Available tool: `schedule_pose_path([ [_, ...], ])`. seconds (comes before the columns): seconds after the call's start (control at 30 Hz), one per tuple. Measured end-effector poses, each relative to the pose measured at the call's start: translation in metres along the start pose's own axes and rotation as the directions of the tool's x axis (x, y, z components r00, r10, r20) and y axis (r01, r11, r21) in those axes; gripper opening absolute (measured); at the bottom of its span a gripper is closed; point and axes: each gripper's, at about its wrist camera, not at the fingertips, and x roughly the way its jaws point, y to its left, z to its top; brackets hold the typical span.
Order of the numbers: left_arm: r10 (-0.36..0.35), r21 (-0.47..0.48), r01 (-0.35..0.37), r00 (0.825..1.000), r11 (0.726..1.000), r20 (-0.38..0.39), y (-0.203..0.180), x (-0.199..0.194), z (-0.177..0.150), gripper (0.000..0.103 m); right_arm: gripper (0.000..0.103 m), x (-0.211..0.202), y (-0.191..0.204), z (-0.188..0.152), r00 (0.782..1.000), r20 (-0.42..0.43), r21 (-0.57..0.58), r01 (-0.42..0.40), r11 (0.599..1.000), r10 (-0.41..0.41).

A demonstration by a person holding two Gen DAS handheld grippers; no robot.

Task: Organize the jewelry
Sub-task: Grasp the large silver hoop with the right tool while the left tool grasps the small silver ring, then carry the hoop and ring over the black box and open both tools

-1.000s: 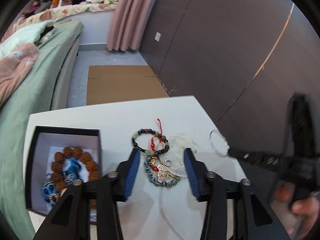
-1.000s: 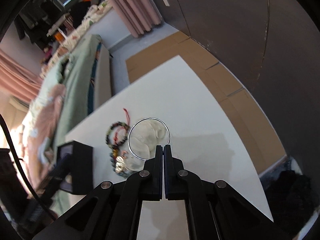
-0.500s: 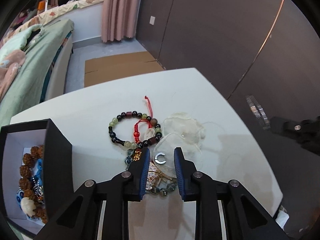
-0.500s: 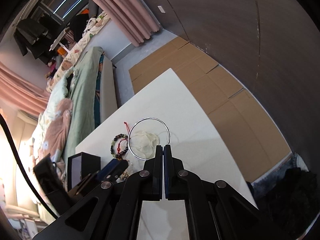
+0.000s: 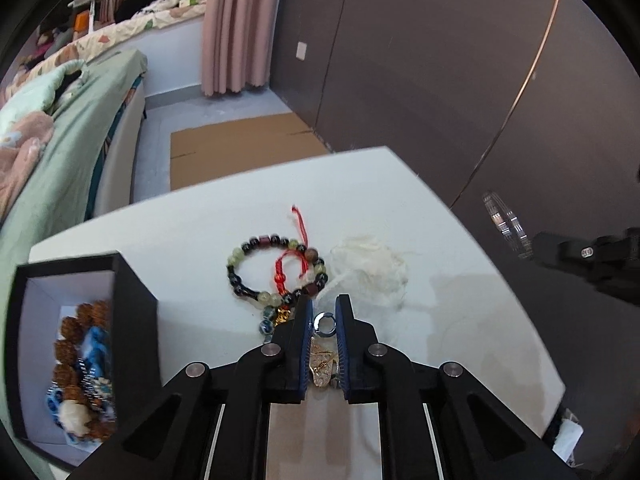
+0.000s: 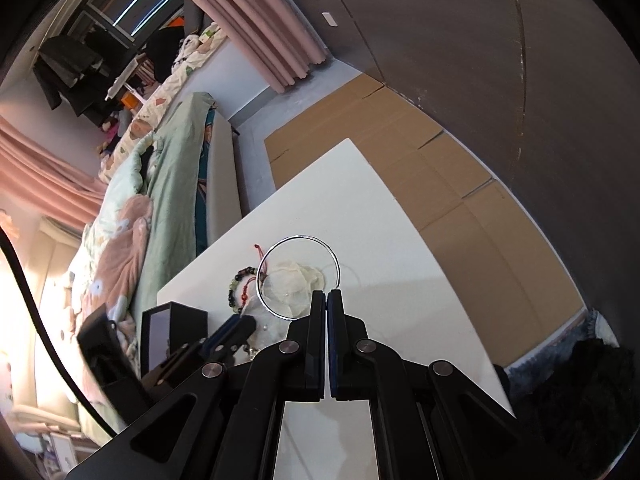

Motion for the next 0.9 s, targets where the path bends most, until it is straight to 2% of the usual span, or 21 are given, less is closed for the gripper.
schedule_pose_path([
  [0.27,-0.060,-0.079,0.062,0.998,0.995,0.030,0.028,-0.033,0.008,0.012,0.002,0.006,0.025,-0.004,0.998,0.016,-0.026,-0.064,0.998,0.064],
  [0.6,-0.061,-0.128,0.079,0.988,0.989,0.140,0.064,-0.083,0.015,0.012,0.002,0.021,0.069,-0.013,0.988,0.006,-0.064,-0.154,0.986,0.155],
  [0.9,-0.038,-0.177,0.088,0.963,0.980,0.266,0.095,-0.132,0.015,0.012,0.002,0.027,0.106,-0.023,0.963,0.034,-0.104,-0.262,0.960,0.266],
])
